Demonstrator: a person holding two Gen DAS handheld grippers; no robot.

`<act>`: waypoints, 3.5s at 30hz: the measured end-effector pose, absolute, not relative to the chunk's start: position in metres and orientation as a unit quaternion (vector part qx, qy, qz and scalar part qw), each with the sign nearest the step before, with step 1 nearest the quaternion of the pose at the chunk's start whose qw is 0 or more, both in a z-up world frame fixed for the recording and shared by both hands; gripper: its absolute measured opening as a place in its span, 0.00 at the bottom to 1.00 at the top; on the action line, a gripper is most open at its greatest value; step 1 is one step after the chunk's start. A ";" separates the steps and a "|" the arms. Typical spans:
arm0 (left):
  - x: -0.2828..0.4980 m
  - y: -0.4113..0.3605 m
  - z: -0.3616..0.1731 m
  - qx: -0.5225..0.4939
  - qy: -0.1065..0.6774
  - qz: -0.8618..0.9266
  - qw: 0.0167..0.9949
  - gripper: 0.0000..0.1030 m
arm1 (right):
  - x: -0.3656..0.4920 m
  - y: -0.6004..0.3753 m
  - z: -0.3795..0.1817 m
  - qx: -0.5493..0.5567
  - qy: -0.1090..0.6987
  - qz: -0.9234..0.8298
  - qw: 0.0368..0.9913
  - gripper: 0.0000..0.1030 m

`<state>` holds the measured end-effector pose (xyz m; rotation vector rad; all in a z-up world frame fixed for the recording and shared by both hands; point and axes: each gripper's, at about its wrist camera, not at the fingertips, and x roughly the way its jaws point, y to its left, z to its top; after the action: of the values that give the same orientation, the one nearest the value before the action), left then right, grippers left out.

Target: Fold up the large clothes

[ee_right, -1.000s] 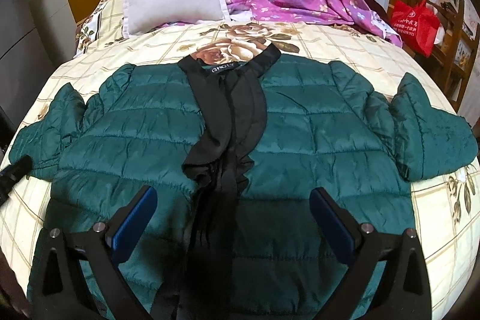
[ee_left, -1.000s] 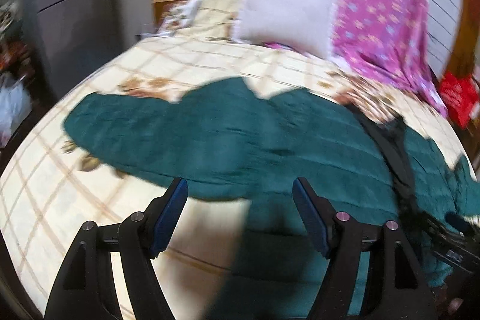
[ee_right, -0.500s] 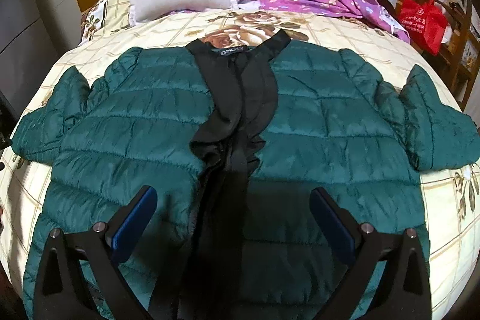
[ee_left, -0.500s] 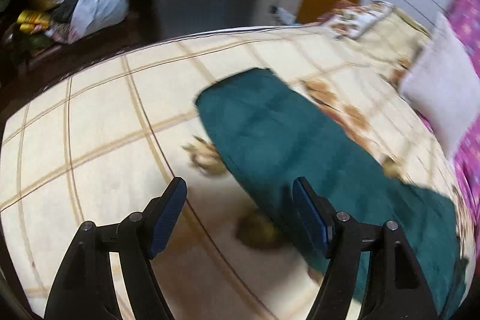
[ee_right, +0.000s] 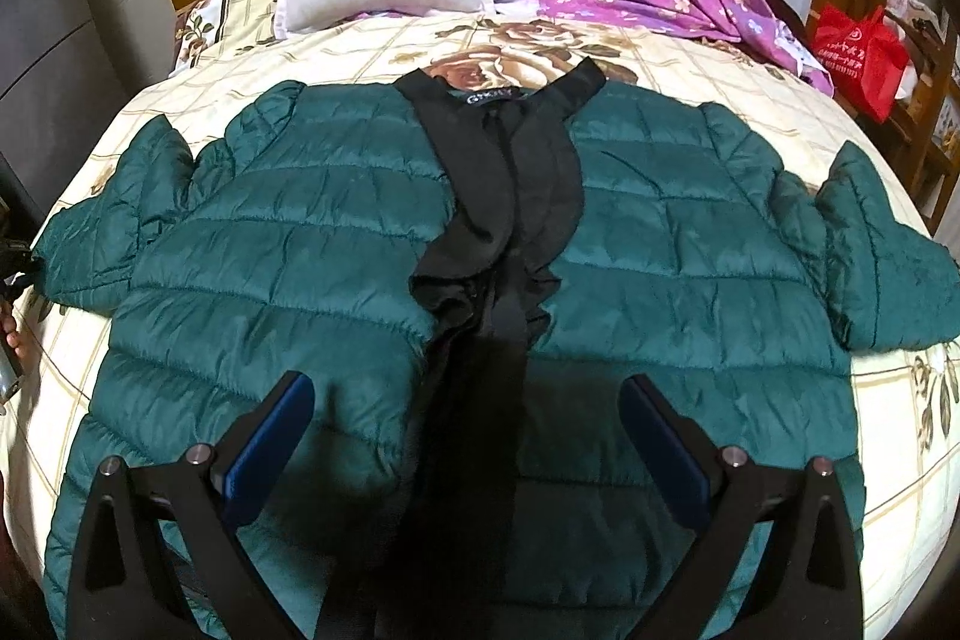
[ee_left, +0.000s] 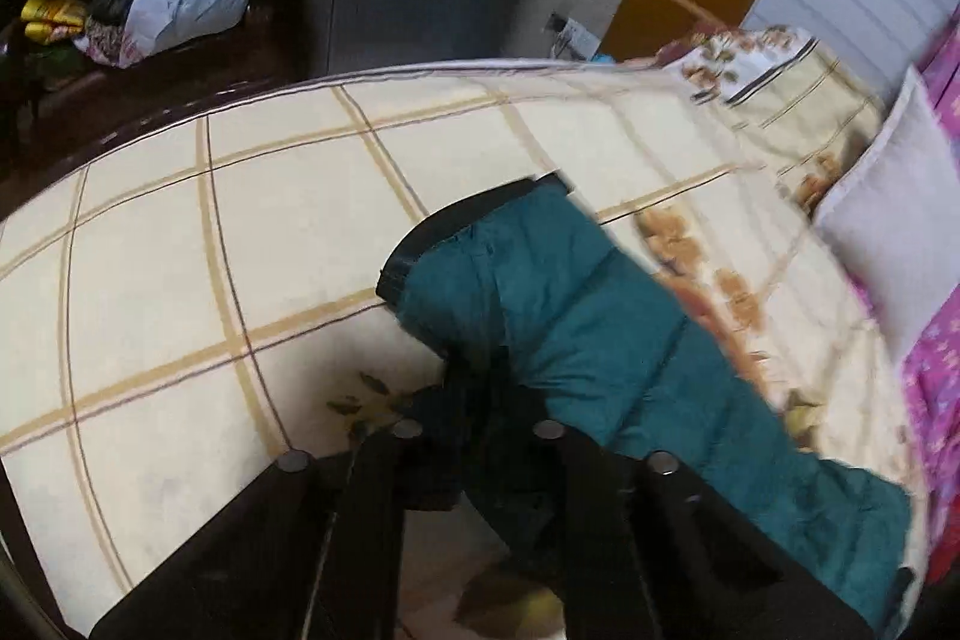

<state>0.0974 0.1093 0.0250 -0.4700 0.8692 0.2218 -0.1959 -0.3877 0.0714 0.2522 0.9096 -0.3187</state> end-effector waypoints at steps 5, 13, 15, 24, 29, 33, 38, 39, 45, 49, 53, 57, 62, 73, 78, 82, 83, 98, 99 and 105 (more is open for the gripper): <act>0.055 0.072 0.082 -0.214 0.369 0.018 0.904 0.00 | -0.201 -0.388 0.078 0.117 0.430 -0.155 0.882 1.00; -0.027 -0.054 0.163 -0.155 0.332 -0.171 0.915 0.00 | -0.224 -0.401 0.099 0.128 0.408 -0.166 0.889 1.00; -0.046 -0.092 0.170 -0.135 0.339 -0.209 0.907 0.00 | -0.230 -0.407 0.103 0.127 0.405 -0.171 0.889 1.00; -0.091 -0.223 0.140 -0.076 0.393 -0.284 0.871 0.00 | -0.259 -0.442 0.105 0.132 0.401 -0.199 0.884 1.00; -0.103 -0.271 0.107 -0.050 0.427 -0.302 0.851 0.00 | -0.269 -0.467 0.091 0.154 0.407 -0.212 0.875 1.00; -0.112 -0.294 0.082 -0.051 0.452 -0.324 0.830 0.00 | -0.270 -0.475 0.080 0.161 0.414 -0.215 0.870 1.00; -0.116 -0.304 0.067 -0.070 0.501 -0.383 0.773 0.00 | -0.268 -0.483 0.074 0.168 0.421 -0.216 0.865 1.00; -0.120 -0.300 0.073 -0.067 0.496 -0.396 0.770 0.06 | -0.268 -0.485 0.074 0.171 0.420 -0.217 0.865 1.00; -0.131 -0.248 0.122 -0.061 0.431 -0.411 0.801 0.32 | -0.256 -0.495 0.080 0.221 0.400 -0.196 0.868 1.00; -0.110 -0.204 0.127 -0.063 0.421 -0.344 0.837 0.32 | -0.219 -0.494 0.074 0.244 0.407 -0.163 0.865 1.00; -0.083 -0.163 0.110 -0.080 0.432 -0.268 0.858 0.32 | -0.184 -0.486 0.067 0.228 0.409 -0.155 0.870 0.99; -0.064 -0.149 0.087 -0.093 0.452 -0.248 0.852 0.34 | -0.162 -0.481 0.056 0.238 0.412 -0.098 0.874 0.42; -0.065 -0.163 0.080 -0.086 0.458 -0.264 0.844 0.34 | -0.168 -0.479 0.090 0.174 0.370 -0.124 0.904 0.18; -0.063 -0.177 0.066 -0.071 0.471 -0.238 0.846 0.34 | -0.164 -0.533 0.068 0.124 0.401 -0.246 0.874 0.18; -0.059 -0.184 0.073 -0.055 0.448 -0.221 0.864 0.34 | -0.195 -0.534 0.095 0.159 0.359 -0.252 0.884 0.46; -0.049 -0.208 0.080 -0.049 0.430 -0.217 0.875 0.34 | -0.185 -0.513 0.112 0.158 0.353 -0.184 0.903 0.57; -0.046 -0.215 0.080 -0.048 0.429 -0.215 0.876 0.34 | -0.175 -0.505 0.111 0.158 0.359 -0.156 0.906 0.57; -0.029 -0.260 0.047 0.013 0.438 -0.196 0.877 0.35 | -0.128 -0.500 0.066 0.130 0.424 -0.172 0.880 0.58; -0.030 -0.260 0.046 0.014 0.437 -0.198 0.877 0.36 | -0.136 -0.500 0.071 0.135 0.418 -0.167 0.883 0.58; -0.033 -0.260 0.044 0.019 0.427 -0.197 0.882 0.37 | -0.175 -0.495 0.074 0.121 0.411 -0.171 0.887 0.60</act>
<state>-0.0333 -0.2597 0.0443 0.0405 0.8888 -0.4101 -0.1753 -0.4951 0.0742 0.2506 0.8552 -0.3551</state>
